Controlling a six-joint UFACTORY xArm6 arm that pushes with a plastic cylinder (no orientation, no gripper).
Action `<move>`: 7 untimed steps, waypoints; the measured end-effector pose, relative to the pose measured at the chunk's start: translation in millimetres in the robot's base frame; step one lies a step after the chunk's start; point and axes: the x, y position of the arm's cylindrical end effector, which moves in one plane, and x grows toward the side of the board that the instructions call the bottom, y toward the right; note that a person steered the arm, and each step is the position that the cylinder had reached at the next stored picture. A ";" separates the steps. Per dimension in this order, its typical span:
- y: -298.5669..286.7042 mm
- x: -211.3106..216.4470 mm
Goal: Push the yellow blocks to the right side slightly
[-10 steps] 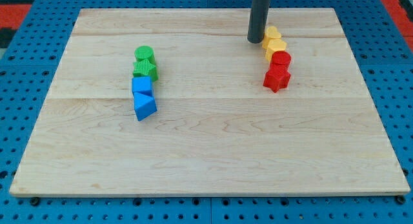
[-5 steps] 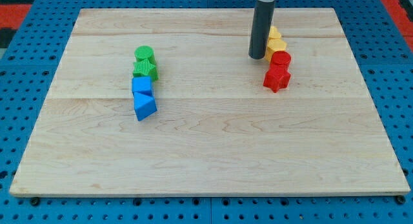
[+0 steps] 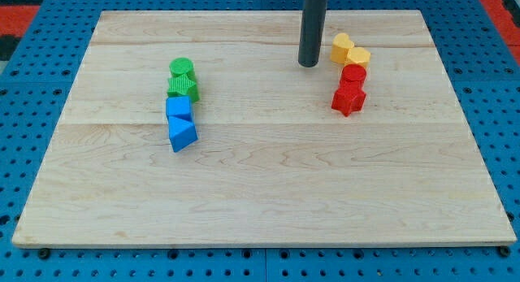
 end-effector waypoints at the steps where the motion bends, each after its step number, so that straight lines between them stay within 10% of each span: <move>1: 19.6 -3.8; 7: 24.4 -32.4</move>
